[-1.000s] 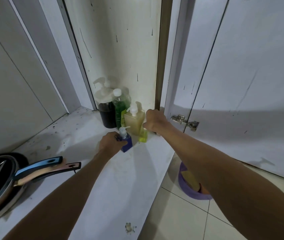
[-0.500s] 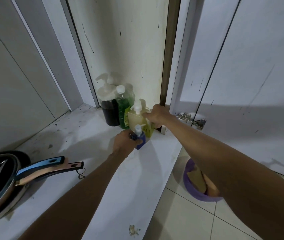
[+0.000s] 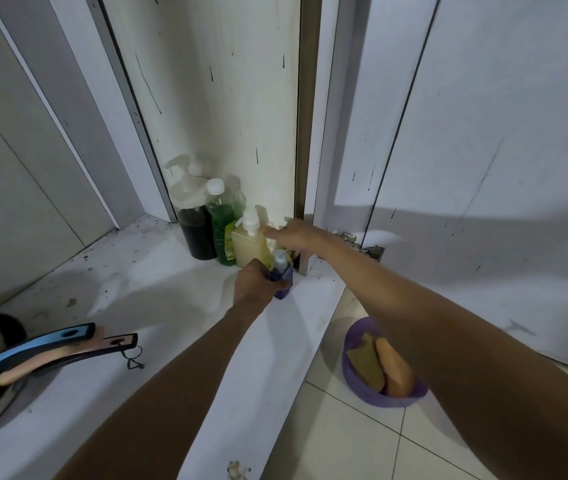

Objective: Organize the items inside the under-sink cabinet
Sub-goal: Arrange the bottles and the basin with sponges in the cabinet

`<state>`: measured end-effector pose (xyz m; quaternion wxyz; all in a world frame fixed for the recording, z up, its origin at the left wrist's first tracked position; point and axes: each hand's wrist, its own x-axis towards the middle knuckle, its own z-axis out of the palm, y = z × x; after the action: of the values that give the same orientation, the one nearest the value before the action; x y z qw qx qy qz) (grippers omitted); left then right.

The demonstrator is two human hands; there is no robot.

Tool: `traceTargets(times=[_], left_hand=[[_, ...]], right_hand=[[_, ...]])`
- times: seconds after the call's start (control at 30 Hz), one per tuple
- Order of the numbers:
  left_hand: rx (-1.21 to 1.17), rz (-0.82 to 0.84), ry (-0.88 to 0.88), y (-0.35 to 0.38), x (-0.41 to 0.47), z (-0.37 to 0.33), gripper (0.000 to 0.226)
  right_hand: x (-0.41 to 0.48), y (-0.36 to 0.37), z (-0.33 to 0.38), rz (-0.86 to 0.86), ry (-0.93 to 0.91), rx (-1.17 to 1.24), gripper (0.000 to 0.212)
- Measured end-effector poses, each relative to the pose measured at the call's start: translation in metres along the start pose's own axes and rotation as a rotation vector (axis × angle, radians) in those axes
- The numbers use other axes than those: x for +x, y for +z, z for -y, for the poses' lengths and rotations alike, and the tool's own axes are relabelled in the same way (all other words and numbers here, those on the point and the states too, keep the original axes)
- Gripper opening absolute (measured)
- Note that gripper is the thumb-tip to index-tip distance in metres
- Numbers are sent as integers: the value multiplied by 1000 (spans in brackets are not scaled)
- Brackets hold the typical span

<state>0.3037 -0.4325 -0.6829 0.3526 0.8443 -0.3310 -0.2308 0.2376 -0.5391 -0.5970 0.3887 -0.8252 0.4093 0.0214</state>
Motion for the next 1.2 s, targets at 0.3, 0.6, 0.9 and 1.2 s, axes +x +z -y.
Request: traceTargets(times=[0.3,0.6,0.9,1.2], left_hand=[[-93,-51,-90,20,20,-6,69],[-22,-87,-191,34,30,-4,77],[19,-124,-254,41,30,-11,88],[127,51,-111,45,11,-7,83]], right_hand=[[-5,10,-10,-221,-211,-509,30],[3,10,-24,-409,-349,-597,22],[-1,9,-32,-401,-368,-621,22],[-46,-10,-76,-449,-430,-522,34]])
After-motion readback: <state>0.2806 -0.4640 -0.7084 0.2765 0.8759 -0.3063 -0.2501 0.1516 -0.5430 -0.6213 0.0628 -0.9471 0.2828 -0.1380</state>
